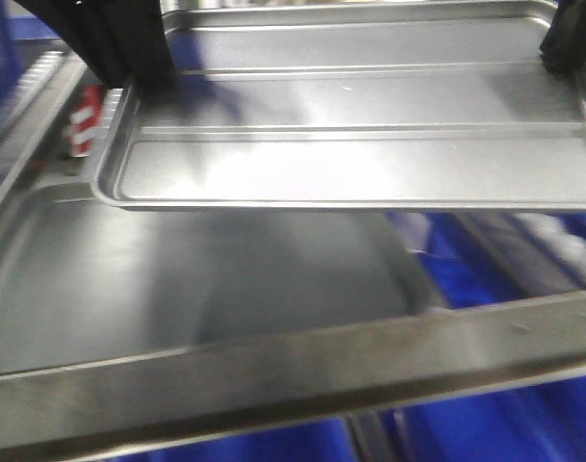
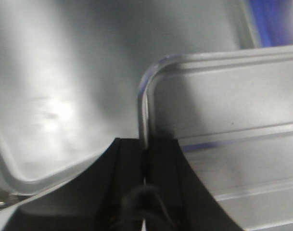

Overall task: Grab silver tray and place in blue box
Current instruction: 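Hold the tray with both grippers while the base backs away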

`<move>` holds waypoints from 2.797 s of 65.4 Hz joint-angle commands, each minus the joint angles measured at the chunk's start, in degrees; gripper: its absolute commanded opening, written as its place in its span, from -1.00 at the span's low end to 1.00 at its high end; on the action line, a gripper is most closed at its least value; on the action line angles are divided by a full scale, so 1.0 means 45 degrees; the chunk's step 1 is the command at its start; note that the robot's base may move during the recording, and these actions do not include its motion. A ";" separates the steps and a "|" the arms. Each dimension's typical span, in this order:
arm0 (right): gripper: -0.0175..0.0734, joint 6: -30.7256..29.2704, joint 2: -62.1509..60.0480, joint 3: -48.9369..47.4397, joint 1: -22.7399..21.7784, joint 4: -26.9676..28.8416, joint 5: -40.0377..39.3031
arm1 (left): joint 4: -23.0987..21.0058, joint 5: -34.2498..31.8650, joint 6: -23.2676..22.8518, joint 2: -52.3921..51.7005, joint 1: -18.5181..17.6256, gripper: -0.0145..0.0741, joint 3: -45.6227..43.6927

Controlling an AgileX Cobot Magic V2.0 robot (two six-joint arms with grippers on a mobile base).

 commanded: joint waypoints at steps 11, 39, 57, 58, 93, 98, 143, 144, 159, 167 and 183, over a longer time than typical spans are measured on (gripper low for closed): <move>-0.48 -0.0267 -0.0413 -0.0502 -0.0036 -0.0831 -0.0347 | 0.0556 0.0223 0.0340 -0.0467 -0.0085 -0.89 -0.0265; -0.48 -0.0267 -0.0413 -0.0502 -0.0036 -0.0831 -0.0347 | 0.0556 0.0223 0.0340 -0.0467 -0.0085 -0.89 -0.0265; -0.48 -0.0267 -0.0413 -0.0502 -0.0036 -0.0831 -0.0347 | 0.0556 0.0223 0.0340 -0.0467 -0.0085 -0.89 -0.0265; -0.48 -0.0267 -0.0413 -0.0502 -0.0036 -0.0831 -0.0347 | 0.0556 0.0223 0.0340 -0.0467 -0.0085 -0.89 -0.0265; -0.48 -0.0267 -0.0413 -0.0502 -0.0036 -0.0831 -0.0334 | 0.0556 0.0223 0.0340 -0.0467 -0.0085 -0.89 -0.0265; -0.48 -0.0267 -0.0413 -0.0502 -0.0036 -0.0831 -0.0334 | 0.0556 0.0223 0.0340 -0.0467 -0.0085 -0.89 -0.0265; -0.48 -0.0267 -0.0413 -0.0502 -0.0036 -0.0831 -0.0334 | 0.0556 0.0223 0.0340 -0.0467 -0.0085 -0.89 -0.0265; -0.48 -0.0267 -0.0413 -0.0502 -0.0036 -0.0831 -0.0334 | 0.0556 0.0223 0.0340 -0.0467 -0.0085 -0.90 -0.0265; -0.48 -0.0267 -0.0413 -0.0502 -0.0036 -0.0831 -0.0334 | 0.0556 0.0223 0.0340 -0.0467 -0.0085 -0.91 -0.0265; -0.48 -0.0267 -0.0413 -0.0502 -0.0036 -0.0831 -0.0334 | 0.0556 0.0223 0.0340 -0.0467 -0.0085 -0.91 -0.0265; -0.48 -0.0267 -0.0413 -0.0502 -0.0036 -0.0831 -0.0334 | 0.0556 0.0223 0.0340 -0.0467 -0.0085 -0.91 -0.0265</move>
